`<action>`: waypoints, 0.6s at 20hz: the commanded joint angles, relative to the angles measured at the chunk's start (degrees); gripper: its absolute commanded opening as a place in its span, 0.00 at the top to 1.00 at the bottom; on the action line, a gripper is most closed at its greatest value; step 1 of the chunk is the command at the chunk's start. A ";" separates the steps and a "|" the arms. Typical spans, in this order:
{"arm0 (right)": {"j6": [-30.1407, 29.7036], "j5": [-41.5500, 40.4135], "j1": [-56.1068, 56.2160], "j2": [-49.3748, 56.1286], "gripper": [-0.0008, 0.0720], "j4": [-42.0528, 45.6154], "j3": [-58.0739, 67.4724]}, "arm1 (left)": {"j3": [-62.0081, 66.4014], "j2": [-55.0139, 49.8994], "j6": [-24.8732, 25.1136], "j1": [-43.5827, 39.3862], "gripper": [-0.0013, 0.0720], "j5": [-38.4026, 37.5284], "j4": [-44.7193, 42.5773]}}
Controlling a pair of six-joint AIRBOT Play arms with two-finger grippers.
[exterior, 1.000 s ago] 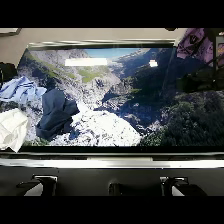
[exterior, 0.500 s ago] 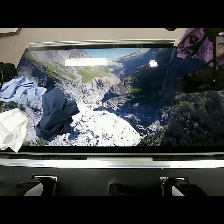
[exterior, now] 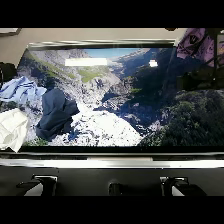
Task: Fold the clothes and pants, and hang the long-sleeved shirts on hangers.
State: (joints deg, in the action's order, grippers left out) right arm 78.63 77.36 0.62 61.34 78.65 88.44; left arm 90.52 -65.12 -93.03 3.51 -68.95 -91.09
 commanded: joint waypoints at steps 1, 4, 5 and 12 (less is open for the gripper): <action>0.04 -0.44 0.00 -0.02 0.95 -0.20 -0.02 | -0.02 0.02 -0.04 -0.02 0.96 -0.04 0.04; 0.11 -0.15 0.00 -0.02 0.95 -0.22 -0.02 | -0.57 -0.07 -2.43 0.04 0.38 -3.54 0.76; 0.26 0.33 0.00 -0.02 0.95 -0.22 -0.02 | -1.84 -0.24 -5.25 0.33 0.00 -4.87 0.42; 0.26 4.22 -0.02 -0.02 0.95 -0.20 -0.02 | -29.66 -2.86 -6.71 -2.29 0.00 5.86 3.04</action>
State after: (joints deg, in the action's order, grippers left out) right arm 78.91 79.61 0.62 61.34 78.46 88.44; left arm 71.22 -67.16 -98.94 2.46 -69.84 -89.23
